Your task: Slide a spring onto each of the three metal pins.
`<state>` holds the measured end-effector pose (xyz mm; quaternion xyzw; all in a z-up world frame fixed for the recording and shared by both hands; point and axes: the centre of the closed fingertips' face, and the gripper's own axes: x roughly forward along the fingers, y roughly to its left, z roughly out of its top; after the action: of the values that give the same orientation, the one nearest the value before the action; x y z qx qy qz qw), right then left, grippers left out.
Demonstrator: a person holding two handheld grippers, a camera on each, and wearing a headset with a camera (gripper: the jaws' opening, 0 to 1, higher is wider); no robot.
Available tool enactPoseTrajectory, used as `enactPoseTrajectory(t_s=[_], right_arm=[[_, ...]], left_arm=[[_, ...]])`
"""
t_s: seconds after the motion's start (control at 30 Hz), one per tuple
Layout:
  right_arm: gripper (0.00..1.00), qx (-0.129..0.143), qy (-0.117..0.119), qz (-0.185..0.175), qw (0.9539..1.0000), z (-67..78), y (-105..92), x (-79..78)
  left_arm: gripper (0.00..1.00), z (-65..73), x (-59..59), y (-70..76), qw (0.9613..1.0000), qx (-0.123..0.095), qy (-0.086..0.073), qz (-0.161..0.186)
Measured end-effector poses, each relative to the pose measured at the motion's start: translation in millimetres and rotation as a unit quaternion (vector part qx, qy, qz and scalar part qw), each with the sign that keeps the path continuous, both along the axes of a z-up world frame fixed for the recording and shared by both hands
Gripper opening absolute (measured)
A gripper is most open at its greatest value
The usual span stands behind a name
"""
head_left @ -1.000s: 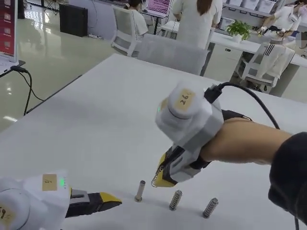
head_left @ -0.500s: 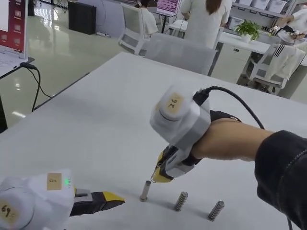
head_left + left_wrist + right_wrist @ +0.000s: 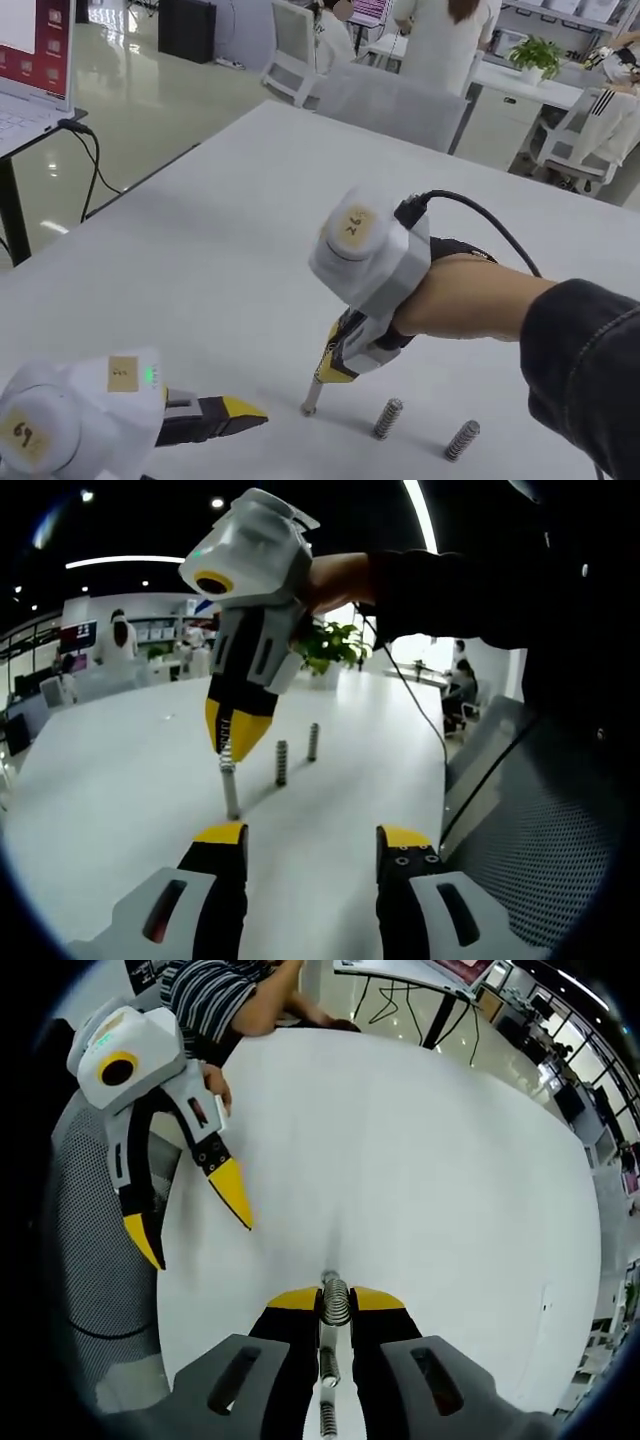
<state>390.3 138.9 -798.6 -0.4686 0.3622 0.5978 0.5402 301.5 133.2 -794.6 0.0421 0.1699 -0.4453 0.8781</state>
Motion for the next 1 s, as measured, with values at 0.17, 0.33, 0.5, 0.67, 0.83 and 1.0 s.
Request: enactPoseTrajectory(t_s=[0.17, 0.33, 0.5, 0.67, 0.83, 1.0], right_arm=[[0.08, -0.007, 0.003, 0.000, 1.0000, -7.6, 0.9, 0.6], [0.08, -0.016, 0.005, -0.001, 0.9999, -14.8, 0.5, 1.2], [0.08, -0.024, 0.007, -0.002, 0.9997, -22.9, 0.7, 2.0], [0.08, -0.031, 0.009, -0.002, 0.9995, -30.2, 1.1, 1.4], [0.08, -0.035, 0.011, -0.003, 0.9993, -36.3, 0.6, 1.0], [0.09, -0.040, 0.013, -0.004, 0.9991, -40.4, 0.7, 0.8]], left_arm=[[0.45, -0.4, 0.5, 0.2, 1.0000, -0.001, 0.001, 0.000], [0.45, -1.5, 1.0, 1.2, 1.0000, -0.001, 0.002, 0.000], [0.44, -2.5, 2.2, 1.9, 1.0000, -0.002, 0.003, 0.001], [0.44, -3.5, 2.8, 1.9, 1.0000, -0.003, 0.003, 0.000], [0.44, -4.2, 3.4, 3.2, 1.0000, -0.004, 0.004, 0.001], [0.44, -5.3, 3.7, 4.5, 1.0000, -0.005, 0.005, 0.003]])
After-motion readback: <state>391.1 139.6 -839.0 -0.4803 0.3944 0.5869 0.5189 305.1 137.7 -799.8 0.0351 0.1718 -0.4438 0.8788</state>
